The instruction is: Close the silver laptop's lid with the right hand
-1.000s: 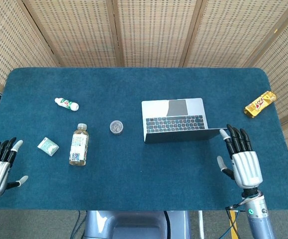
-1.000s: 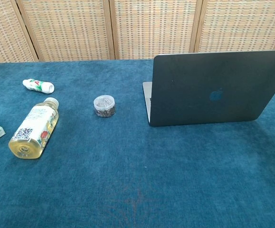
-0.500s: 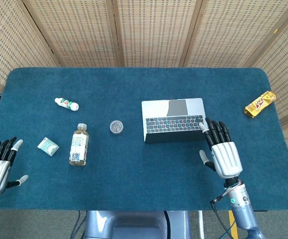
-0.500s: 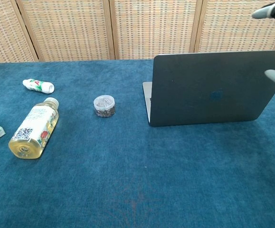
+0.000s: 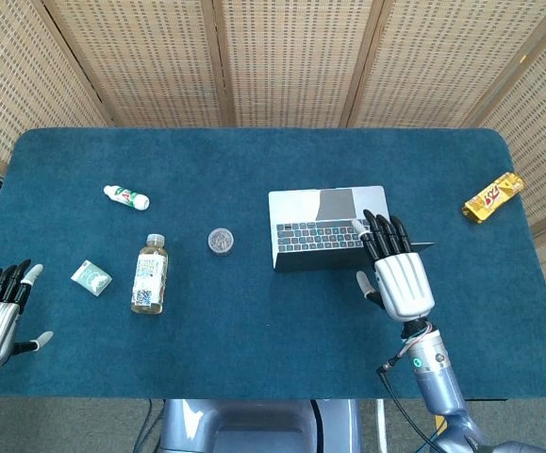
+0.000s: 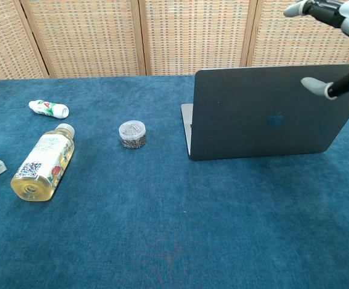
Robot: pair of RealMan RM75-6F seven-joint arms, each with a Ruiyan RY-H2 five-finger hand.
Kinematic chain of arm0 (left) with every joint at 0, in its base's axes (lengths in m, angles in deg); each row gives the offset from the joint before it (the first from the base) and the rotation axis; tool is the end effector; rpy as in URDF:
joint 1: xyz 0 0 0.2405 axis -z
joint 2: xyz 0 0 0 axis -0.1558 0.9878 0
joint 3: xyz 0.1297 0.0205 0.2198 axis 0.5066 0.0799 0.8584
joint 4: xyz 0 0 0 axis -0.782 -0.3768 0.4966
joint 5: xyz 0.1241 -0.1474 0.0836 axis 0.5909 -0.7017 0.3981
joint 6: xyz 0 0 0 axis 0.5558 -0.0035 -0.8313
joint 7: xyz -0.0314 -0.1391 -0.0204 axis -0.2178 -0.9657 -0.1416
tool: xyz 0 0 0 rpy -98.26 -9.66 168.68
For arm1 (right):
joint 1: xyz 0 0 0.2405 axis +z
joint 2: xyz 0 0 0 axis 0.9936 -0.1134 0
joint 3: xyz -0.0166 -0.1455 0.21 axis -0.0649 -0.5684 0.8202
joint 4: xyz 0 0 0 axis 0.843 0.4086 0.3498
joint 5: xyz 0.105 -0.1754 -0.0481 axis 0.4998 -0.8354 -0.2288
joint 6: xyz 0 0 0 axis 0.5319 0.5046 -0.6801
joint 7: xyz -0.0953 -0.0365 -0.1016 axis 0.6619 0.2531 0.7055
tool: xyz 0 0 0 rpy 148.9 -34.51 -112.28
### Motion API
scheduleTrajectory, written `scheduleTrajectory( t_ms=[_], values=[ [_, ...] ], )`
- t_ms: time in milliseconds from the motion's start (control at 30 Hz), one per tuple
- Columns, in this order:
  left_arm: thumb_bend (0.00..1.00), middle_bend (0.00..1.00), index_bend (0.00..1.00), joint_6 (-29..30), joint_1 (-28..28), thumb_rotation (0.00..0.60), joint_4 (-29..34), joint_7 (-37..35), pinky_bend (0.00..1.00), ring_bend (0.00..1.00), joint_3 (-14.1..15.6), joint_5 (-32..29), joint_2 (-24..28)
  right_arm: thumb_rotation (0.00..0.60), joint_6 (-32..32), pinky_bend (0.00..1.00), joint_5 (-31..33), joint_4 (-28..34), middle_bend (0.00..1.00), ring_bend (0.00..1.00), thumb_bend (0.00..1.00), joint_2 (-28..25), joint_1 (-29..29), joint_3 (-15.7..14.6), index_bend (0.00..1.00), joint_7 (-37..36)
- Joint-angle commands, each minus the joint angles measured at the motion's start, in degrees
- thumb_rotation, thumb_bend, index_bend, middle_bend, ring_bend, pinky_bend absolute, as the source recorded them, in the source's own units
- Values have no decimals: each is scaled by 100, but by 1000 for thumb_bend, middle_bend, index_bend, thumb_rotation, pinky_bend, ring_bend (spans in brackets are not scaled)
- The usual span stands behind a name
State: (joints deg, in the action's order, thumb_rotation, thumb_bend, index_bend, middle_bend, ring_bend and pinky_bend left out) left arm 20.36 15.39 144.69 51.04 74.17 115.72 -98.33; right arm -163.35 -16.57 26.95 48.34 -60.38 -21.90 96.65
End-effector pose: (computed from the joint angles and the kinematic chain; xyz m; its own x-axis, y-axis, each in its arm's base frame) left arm -0.3190 0.1836 0.1318 0.4995 0.0946 0.8611 0.8652 -0.0051 -0.5013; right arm -0.1470 -0.2796 0.0711 0.3226 0.1197 0.9389 -0.8916 -0.2946 0.3439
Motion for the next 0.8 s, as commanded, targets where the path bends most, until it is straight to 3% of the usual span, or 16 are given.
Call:
scheduleTrajectory(
  t_ms=[33,533,800],
  values=[
    [0,0,0,-16,6,600,-4,6,0,0,7,-2,-8,600,34,0,74,-52,0,0,416,30,83,78,0,48],
    [0,0,0,-85,36,600,-37,27,0,0,14,-49,-42,600,167,0,472,-264,0,0,445,53,356,161,0,-32],
    [0,0,0,-76,36,600,-35,25,0,0,16,-53,-43,600,200,0,557,-399,0,0,517,142,461,101,0,-55]
  ],
)
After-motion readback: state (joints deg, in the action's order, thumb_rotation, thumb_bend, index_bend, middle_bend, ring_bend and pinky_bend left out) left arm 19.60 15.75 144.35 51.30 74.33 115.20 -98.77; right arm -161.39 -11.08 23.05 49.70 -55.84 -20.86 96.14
